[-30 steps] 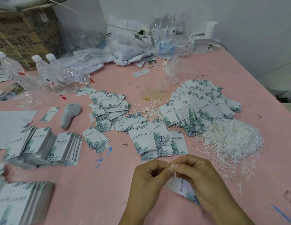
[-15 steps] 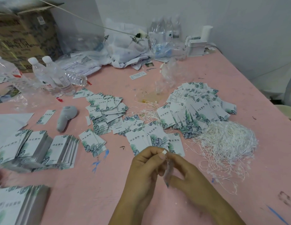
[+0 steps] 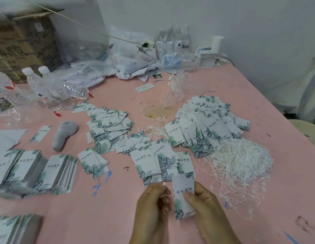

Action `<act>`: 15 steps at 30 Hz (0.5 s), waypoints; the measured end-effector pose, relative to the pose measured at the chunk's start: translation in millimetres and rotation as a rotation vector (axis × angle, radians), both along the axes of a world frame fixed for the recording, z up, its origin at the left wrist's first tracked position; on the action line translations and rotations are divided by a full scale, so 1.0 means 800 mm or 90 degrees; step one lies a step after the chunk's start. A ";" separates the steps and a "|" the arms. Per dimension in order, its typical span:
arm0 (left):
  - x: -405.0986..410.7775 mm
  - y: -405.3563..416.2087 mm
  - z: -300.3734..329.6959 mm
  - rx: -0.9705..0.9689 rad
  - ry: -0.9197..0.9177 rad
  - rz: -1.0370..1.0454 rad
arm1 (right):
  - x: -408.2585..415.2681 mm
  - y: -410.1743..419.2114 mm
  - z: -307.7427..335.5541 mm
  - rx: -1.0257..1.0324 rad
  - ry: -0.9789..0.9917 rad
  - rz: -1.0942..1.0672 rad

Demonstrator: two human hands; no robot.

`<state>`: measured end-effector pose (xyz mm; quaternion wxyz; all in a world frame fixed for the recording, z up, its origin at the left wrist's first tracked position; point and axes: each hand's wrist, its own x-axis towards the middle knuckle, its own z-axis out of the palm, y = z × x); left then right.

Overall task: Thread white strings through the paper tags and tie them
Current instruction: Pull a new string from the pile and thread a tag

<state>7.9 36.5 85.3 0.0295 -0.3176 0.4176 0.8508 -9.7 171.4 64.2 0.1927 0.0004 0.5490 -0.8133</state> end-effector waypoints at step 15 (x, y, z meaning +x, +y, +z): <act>0.007 0.015 -0.036 -0.316 0.096 -0.090 | -0.164 0.049 0.100 0.129 -0.026 -0.175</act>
